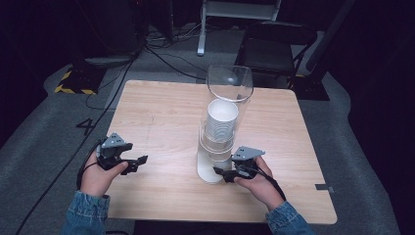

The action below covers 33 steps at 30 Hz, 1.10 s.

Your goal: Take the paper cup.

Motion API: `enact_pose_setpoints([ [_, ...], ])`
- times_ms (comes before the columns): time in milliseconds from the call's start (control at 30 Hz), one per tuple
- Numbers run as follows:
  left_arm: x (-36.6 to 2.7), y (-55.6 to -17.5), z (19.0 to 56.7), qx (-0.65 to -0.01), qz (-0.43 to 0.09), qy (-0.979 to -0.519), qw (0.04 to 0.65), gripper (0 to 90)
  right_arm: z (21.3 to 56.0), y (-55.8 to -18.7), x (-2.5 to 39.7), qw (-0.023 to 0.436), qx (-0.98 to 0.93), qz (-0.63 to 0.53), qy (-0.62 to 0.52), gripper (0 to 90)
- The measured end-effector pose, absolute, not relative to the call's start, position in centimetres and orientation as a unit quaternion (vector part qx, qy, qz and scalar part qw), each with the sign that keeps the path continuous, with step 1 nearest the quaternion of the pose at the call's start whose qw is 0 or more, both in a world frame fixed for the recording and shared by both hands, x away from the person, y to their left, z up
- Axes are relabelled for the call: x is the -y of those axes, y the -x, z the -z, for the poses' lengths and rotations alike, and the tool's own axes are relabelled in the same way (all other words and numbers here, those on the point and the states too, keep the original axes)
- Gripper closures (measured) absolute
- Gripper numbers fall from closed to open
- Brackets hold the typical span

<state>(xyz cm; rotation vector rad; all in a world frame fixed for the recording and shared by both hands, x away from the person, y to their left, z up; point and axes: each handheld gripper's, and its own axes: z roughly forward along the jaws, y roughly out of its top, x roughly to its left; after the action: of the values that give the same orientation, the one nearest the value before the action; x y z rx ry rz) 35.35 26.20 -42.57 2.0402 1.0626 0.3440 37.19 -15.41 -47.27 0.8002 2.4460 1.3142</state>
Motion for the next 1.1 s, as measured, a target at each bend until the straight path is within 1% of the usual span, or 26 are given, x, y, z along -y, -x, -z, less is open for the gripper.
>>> enact_pose_setpoints([
  [133, -25.6, -36.0, 42.8, -0.417, -0.126, -0.806, 0.401, 22.3, 47.2, -37.0, 16.3, 0.132, -0.836, -0.449, -0.286, 35.0],
  [467, -24.2, -37.5, 42.8, -0.403, -0.123, -0.812, 0.403, 21.2, 46.2, -36.4, 19.4, 0.156, -0.815, -0.457, -0.321, 34.8],
  [600, -23.7, -38.1, 42.8, -0.398, -0.121, -0.815, 0.403, 21.0, 45.0, -36.4, 21.6, 0.174, -0.793, -0.473, -0.343, 34.8],
  [900, -23.9, -37.9, 42.9, -0.404, -0.123, -0.813, 0.402, 20.9, 43.5, -36.8, 24.4, 0.197, -0.749, -0.504, -0.382, 34.6],
  [1100, -24.3, -37.5, 43.0, -0.413, -0.125, -0.807, 0.402, 20.9, 42.8, -37.4, 25.5, 0.215, -0.723, -0.516, -0.406, 34.2],
])
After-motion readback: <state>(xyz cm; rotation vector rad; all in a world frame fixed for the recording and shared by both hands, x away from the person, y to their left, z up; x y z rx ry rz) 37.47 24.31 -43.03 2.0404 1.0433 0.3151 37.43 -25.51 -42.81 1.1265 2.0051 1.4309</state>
